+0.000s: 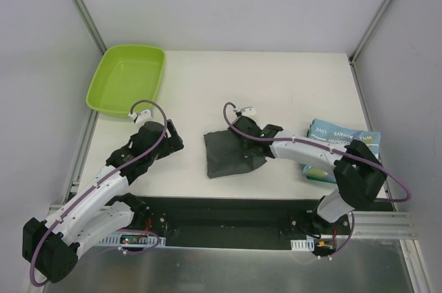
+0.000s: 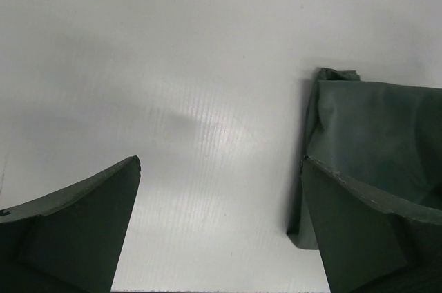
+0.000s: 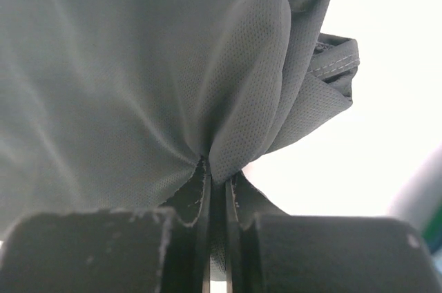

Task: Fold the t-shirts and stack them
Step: Put the neatly folded tshirt into the corner of the board with the right arm

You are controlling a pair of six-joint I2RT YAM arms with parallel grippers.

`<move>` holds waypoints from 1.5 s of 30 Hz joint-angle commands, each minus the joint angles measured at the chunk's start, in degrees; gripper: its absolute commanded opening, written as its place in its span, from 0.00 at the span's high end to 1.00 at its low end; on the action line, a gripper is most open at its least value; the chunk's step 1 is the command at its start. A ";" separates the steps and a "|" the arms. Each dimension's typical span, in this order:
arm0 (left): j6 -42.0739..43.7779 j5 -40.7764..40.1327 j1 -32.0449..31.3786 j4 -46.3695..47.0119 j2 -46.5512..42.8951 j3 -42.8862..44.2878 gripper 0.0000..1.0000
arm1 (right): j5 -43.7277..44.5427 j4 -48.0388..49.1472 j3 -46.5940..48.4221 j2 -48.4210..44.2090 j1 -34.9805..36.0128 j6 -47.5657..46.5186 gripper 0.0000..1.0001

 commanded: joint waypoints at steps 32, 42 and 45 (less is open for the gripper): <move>-0.13 -4.77 1.19 -2.33 -1.48 -0.44 0.01 | 7.99 -29.69 8.12 -35.40 -20.40 -21.99 1.00; -0.13 -5.12 1.45 -2.51 -1.57 -0.62 0.01 | 6.68 -33.47 12.60 -37.78 -23.56 -24.89 0.99; -0.13 -5.21 1.54 -2.51 -1.39 -0.62 0.01 | 6.68 -35.93 14.71 -38.04 -25.06 -25.76 1.00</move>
